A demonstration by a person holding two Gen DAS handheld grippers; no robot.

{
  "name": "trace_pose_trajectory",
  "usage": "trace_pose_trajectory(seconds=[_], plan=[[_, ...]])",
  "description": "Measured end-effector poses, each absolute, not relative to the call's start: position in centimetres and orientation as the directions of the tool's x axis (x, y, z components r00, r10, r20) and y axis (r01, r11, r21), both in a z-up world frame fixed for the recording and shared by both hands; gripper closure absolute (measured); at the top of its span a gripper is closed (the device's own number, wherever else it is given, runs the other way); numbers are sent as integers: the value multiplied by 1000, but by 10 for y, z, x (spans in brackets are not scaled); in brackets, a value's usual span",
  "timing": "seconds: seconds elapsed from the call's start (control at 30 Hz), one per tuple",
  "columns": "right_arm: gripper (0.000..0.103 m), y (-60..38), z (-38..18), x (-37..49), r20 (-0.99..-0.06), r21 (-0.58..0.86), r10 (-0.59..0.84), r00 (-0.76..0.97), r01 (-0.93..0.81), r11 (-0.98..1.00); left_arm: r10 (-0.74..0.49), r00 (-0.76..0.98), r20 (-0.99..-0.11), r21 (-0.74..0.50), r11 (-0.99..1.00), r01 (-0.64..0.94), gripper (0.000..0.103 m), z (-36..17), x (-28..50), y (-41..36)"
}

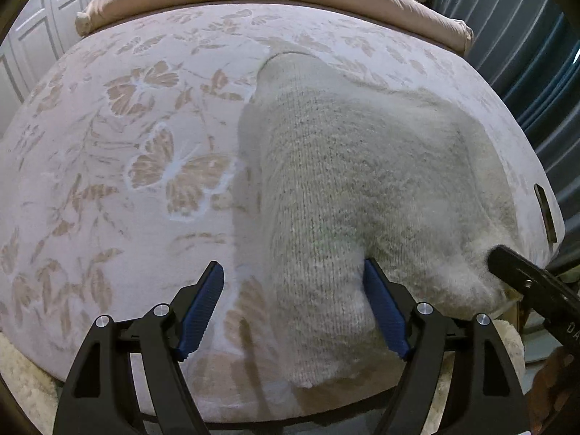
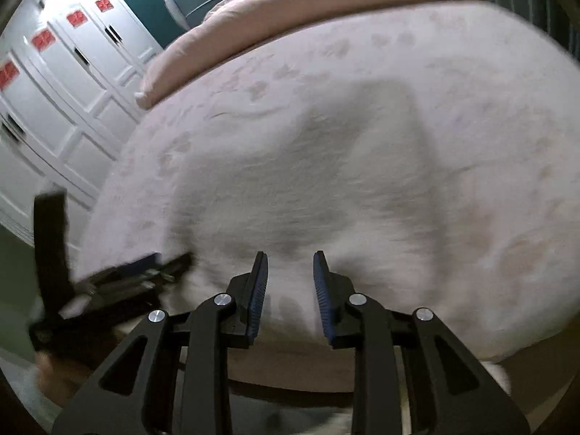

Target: Fold small clothes

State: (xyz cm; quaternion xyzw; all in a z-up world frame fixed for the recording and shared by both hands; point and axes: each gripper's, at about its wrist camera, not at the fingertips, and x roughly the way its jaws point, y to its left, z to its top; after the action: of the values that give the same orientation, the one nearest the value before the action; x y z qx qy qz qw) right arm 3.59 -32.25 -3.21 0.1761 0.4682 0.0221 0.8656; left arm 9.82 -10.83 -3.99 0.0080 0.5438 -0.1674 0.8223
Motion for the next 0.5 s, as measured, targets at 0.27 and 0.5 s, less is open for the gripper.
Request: trace_pose_trajectory(seconds=[0.27, 0.5], plan=[[62, -338, -18, 8, -792, 282, 129, 597, 169, 944, -287, 358, -889, -196, 943, 271, 26, -33, 93, -107], [46, -382, -25, 34, -778, 352, 117, 617, 274, 895, -352, 399, -847, -240, 922, 304, 30, 3, 75, -115]])
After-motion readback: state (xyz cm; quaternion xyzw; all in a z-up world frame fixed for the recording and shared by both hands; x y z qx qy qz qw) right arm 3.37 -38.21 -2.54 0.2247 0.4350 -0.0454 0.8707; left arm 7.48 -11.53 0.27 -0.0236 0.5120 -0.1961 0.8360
